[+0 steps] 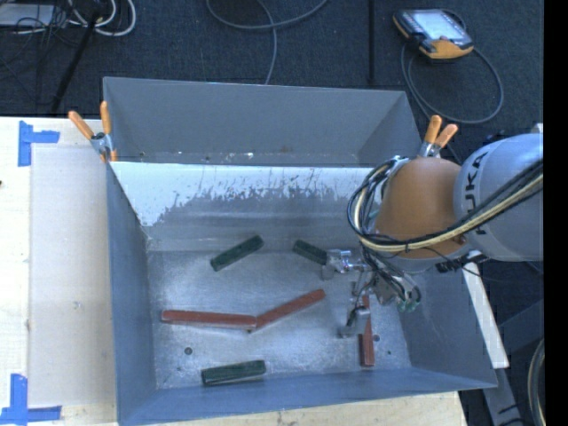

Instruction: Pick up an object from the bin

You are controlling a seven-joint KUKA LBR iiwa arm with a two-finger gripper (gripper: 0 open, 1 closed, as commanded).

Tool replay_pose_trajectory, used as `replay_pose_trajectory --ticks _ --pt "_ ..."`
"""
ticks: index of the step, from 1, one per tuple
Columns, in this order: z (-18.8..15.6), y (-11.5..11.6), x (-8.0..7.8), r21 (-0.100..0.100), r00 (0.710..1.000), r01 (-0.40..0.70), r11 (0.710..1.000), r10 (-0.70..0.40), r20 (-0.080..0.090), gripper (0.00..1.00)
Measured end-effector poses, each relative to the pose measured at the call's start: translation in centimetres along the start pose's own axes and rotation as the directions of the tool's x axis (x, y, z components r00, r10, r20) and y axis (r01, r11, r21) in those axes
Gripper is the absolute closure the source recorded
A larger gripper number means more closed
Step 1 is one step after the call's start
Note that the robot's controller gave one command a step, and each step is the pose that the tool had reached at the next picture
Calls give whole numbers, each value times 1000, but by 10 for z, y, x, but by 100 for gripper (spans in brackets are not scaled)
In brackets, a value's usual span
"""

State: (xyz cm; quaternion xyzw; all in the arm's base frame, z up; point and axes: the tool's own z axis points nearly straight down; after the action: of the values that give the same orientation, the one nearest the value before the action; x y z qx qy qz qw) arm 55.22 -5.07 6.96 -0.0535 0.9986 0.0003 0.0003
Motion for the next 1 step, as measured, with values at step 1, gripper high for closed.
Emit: replay_pose_trajectory --ticks 1 --pt "-13 20 -9 3 997 -78 997 78 -6 0"
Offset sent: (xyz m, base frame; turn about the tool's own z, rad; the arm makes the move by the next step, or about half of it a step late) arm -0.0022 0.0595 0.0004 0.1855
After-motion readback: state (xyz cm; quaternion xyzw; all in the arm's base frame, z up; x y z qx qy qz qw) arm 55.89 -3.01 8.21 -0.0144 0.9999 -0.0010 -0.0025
